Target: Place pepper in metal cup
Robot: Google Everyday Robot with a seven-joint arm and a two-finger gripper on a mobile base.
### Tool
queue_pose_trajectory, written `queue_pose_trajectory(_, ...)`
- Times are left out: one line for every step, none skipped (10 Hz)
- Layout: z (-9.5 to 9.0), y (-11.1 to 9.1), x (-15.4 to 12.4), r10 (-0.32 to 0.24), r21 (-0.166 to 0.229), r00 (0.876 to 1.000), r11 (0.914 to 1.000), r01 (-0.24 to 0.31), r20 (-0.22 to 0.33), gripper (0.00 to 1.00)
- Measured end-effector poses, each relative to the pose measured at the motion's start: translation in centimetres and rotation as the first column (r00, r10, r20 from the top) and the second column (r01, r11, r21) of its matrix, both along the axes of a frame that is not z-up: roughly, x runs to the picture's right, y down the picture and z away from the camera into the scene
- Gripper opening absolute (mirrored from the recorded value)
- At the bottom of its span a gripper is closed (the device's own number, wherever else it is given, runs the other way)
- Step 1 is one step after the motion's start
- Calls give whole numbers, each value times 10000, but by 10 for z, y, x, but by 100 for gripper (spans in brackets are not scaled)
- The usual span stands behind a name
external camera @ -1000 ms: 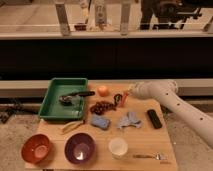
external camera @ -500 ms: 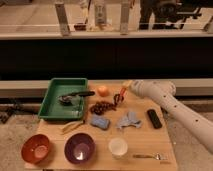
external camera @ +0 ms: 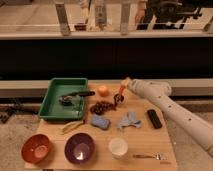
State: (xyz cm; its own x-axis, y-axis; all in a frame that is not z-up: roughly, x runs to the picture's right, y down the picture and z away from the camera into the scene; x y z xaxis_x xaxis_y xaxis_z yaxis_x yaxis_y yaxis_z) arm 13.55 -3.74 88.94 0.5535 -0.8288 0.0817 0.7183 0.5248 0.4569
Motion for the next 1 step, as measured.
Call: queue_pose_trajectory(5,0,-1,-93,39,9999,9999,93,-99,7)
